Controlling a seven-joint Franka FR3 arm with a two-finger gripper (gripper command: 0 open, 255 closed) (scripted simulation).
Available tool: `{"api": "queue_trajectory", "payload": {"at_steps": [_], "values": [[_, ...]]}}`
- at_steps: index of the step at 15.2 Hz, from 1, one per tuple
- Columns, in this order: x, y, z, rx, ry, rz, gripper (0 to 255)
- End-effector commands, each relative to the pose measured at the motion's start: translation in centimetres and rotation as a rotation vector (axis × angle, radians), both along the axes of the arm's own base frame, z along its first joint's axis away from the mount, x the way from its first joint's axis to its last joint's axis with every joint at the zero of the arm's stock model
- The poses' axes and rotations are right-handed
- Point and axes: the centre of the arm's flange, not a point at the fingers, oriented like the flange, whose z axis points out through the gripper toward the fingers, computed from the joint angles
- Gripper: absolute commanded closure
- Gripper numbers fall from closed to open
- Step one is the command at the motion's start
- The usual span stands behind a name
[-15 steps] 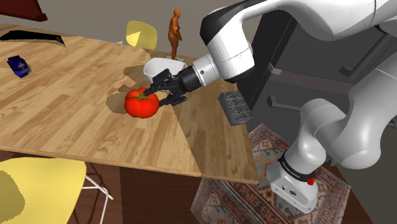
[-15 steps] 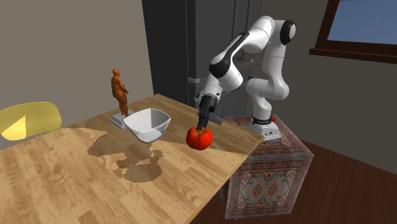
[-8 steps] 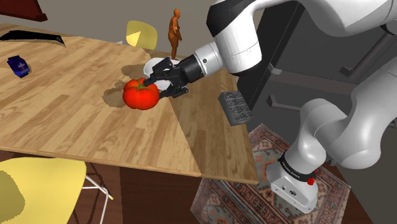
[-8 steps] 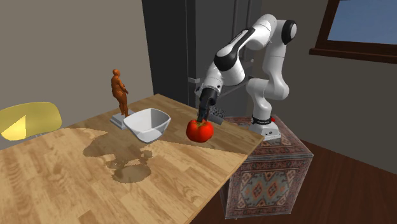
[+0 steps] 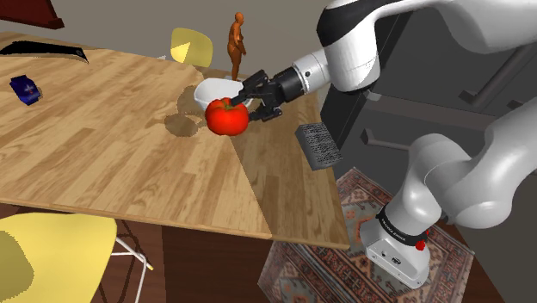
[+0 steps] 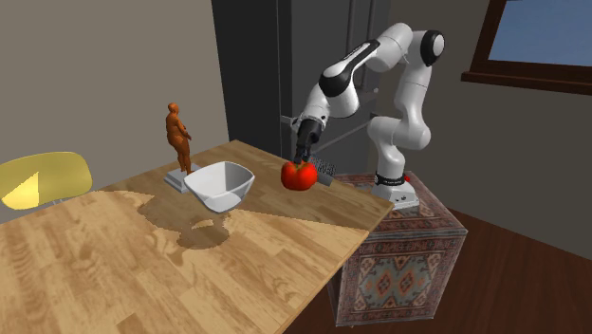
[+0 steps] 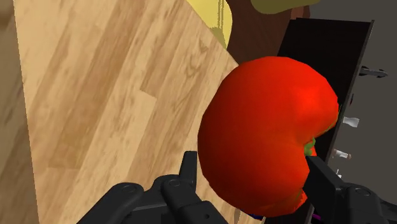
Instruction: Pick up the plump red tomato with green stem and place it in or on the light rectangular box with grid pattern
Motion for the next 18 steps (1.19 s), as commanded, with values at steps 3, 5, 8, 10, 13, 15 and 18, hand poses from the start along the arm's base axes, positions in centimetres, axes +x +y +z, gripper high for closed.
{"api": "queue_trajectory", "payload": {"at_steps": [3, 5, 8, 10, 13, 15, 18], "values": [[-0.1, -5.4, 0.0, -0.002, -0.001, 0.003, 255], [-0.3, -8.0, 0.0, -0.002, -0.001, 0.003, 255], [-0.5, -12.0, 0.1, -0.002, -0.001, 0.003, 255], [-0.6, -14.6, 0.1, -0.002, -0.001, 0.003, 255], [-0.9, -18.6, 0.2, -0.002, -0.001, 0.003, 255], [-1.0, -21.2, 0.2, -0.002, -0.001, 0.003, 255], [-1.2, -25.2, 0.3, -0.002, -0.001, 0.003, 255]]}}
